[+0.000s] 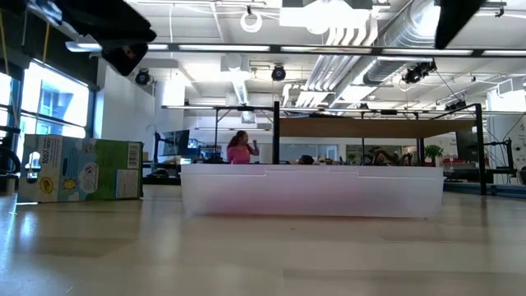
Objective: Pack school essentials
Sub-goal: Put the sticky notes into the supply box
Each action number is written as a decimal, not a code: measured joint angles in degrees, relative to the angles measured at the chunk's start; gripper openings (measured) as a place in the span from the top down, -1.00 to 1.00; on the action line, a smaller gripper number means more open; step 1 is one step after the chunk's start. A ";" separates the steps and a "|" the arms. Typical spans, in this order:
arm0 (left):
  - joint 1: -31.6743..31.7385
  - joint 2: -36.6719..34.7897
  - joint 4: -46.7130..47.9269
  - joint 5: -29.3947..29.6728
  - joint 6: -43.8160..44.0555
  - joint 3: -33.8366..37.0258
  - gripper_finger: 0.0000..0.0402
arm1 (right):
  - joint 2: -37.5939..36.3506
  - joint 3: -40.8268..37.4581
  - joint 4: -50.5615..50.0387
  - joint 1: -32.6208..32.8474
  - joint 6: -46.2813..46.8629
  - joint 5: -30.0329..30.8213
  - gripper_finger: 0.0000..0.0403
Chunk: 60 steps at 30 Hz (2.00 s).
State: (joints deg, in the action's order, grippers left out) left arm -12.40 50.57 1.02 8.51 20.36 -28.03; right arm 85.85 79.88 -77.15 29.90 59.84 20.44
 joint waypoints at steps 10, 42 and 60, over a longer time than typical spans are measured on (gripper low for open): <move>0.00 -17.80 -4.51 4.92 -0.94 12.92 0.84 | -7.19 -10.59 6.55 5.42 19.35 -2.68 0.32; -0.02 -45.86 5.02 6.08 -10.09 23.14 1.00 | -3.14 -10.70 9.23 9.78 27.75 -0.08 0.32; -0.02 -45.84 5.66 6.71 -7.08 23.14 1.00 | 0.78 -10.70 12.80 18.14 17.98 -8.37 0.32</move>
State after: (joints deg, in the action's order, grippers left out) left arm -12.43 4.73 6.68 15.22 13.28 -4.89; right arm 86.63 69.19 -64.35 48.04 77.83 12.08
